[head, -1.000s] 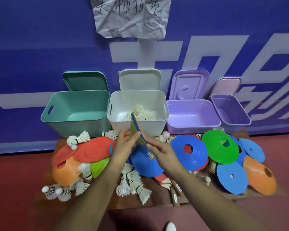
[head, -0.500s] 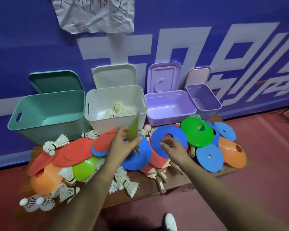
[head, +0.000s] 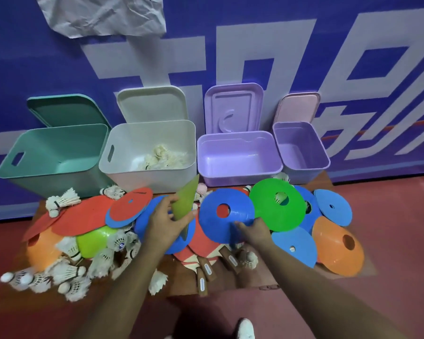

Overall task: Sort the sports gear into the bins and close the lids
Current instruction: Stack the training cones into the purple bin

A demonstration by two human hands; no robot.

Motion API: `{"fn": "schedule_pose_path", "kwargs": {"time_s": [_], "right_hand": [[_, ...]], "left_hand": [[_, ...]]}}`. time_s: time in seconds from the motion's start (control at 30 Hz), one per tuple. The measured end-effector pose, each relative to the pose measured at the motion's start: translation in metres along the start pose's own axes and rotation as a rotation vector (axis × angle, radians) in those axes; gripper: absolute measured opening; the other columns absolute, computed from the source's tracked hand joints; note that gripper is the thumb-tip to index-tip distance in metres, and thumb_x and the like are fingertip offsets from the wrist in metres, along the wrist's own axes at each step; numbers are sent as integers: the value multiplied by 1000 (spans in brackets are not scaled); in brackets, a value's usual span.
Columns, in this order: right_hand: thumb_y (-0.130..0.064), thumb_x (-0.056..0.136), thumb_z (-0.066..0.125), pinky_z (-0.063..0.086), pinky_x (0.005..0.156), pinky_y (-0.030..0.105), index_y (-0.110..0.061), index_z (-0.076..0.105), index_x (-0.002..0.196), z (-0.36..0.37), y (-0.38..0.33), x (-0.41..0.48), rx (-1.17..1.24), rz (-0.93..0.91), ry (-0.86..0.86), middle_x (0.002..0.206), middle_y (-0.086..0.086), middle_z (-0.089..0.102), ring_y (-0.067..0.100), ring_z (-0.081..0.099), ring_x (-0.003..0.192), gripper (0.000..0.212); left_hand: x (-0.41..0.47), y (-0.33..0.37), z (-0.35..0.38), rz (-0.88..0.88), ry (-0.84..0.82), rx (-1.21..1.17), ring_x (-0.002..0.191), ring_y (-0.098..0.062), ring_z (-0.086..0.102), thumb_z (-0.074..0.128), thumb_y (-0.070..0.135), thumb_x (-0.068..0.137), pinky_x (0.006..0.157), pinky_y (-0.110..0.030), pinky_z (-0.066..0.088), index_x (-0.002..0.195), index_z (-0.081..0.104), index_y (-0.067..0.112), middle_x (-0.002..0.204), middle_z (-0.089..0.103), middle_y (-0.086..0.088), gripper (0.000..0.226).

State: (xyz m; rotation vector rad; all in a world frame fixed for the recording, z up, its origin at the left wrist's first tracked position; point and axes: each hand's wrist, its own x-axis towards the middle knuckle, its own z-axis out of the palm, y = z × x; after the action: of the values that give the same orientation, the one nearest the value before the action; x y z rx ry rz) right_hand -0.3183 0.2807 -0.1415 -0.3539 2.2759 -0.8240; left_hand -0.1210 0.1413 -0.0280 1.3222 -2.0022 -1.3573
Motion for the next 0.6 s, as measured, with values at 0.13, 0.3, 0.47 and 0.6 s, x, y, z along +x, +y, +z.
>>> {"fn": "schedule_pose_path", "kwargs": {"time_s": [0.13,0.3,0.47,0.6], "right_hand": [[-24,78,79,32,54,29,-8,52,58,-3,2,3,162,3,-41,56,2,47,18,46,60,37],[-15,87,69,45,60,33,-10,59,80,-19,-23,-8,419,-182,-97,74,6,62,21,57,72,13],[-3,94,57,49,73,30,-12,57,93,-31,-58,-36,461,-536,-265,88,5,69,13,62,79,9],[-15,95,58,49,97,26,-19,67,116,-24,-66,-56,282,-716,-302,109,-16,69,-1,64,103,23]], "left_hand": [[-8,0,14,-54,54,29,91,-1,56,81,34,74,79,-21,46,114,55,21,99,61,14,49],[-11,7,20,-118,91,41,87,-6,55,81,31,75,78,-25,44,114,54,20,96,58,10,48],[-5,21,24,-142,96,-69,77,2,61,77,29,80,66,-15,44,109,54,19,88,64,10,39],[-2,35,29,-182,36,-249,77,-6,67,74,33,82,78,-24,52,105,55,27,88,69,2,30]]}}
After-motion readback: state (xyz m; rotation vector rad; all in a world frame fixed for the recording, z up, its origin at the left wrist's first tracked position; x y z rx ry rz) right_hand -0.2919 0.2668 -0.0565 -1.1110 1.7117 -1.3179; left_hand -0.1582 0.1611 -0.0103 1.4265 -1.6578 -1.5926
